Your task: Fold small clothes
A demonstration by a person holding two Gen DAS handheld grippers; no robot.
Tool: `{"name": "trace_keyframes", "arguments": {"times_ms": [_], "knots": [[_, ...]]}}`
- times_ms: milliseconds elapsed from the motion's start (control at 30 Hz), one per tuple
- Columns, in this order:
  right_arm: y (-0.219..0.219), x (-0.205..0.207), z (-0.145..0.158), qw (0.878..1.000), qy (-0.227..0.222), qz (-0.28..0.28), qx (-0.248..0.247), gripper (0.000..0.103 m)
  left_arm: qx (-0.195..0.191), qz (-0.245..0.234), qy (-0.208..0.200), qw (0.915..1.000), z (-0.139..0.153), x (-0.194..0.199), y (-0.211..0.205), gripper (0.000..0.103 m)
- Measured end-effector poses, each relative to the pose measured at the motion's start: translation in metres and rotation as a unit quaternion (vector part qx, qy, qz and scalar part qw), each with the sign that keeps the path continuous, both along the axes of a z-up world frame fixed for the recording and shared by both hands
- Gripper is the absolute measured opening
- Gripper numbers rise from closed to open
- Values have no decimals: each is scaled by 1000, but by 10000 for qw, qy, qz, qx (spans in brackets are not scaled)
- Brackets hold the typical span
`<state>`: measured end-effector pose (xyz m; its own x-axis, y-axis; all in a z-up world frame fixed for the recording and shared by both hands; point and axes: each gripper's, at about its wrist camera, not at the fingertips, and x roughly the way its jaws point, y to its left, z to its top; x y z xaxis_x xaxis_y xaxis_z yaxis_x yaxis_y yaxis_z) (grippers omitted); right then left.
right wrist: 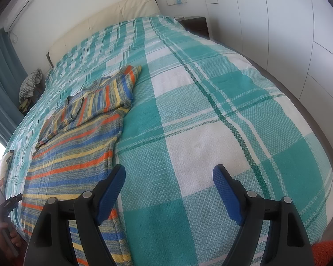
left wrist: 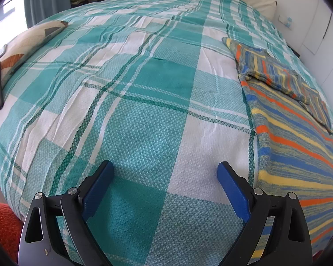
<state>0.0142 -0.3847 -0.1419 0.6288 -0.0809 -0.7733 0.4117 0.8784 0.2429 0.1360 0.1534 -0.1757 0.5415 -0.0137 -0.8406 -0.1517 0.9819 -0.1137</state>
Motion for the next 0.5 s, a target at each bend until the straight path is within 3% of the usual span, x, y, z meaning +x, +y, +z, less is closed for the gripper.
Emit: {"name": "trace_keyframes", "arguments": {"times_ms": [500], "knots": [[-1, 0, 0, 10000, -3, 4, 7, 81, 6, -2, 6, 10000, 0, 0, 0, 97]]}}
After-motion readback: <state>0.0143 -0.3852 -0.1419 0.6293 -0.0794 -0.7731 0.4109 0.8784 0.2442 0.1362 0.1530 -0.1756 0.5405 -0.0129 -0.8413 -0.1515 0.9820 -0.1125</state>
